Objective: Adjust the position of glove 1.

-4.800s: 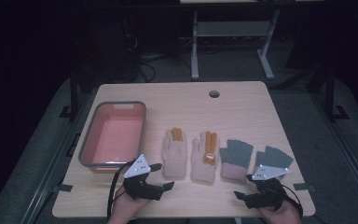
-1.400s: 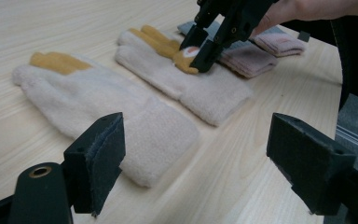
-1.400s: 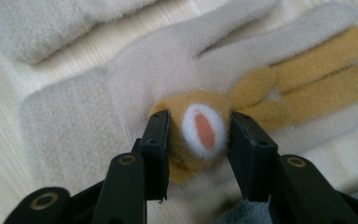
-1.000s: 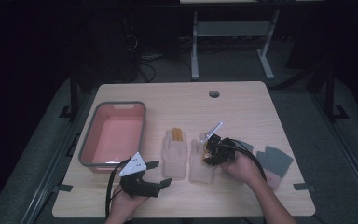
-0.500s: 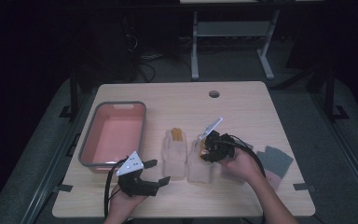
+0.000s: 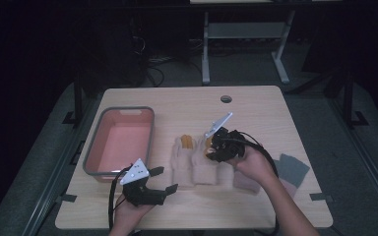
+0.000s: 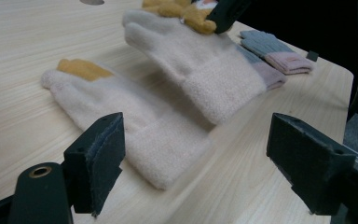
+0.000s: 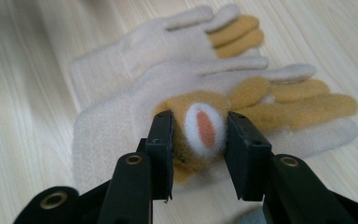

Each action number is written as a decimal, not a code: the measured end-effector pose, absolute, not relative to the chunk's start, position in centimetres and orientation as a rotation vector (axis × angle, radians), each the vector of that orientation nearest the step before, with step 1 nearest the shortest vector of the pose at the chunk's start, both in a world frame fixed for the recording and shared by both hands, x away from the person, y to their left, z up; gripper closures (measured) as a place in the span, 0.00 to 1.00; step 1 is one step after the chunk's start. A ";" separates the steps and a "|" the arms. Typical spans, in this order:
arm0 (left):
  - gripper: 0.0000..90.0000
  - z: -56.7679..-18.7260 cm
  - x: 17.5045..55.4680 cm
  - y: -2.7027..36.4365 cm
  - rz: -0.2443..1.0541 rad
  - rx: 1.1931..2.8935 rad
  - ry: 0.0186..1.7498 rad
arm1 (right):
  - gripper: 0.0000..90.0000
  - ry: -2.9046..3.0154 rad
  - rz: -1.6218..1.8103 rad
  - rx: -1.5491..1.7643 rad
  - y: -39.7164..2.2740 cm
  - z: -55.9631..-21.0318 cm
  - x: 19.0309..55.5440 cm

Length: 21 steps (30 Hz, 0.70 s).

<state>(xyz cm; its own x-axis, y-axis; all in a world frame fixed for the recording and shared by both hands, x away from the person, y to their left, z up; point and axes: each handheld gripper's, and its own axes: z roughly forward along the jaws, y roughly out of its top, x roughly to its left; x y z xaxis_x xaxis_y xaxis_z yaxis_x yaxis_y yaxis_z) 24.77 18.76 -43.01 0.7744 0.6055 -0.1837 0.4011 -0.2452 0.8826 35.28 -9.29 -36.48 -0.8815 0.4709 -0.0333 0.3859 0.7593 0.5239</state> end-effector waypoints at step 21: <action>0.22 -43.2 24.5 18.3 0.232 1.897 0.769 | 0.71 2.849 0.803 0.565 -4.4 -36.7 37.1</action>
<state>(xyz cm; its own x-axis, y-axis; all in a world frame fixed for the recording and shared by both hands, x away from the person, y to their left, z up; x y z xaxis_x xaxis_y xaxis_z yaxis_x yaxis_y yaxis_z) 24.47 18.27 -43.18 0.7763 0.6050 -0.1770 0.4060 -0.2649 0.8746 37.11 -4.35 -36.70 -0.9217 0.3874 -0.0212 0.3193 0.7883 0.5259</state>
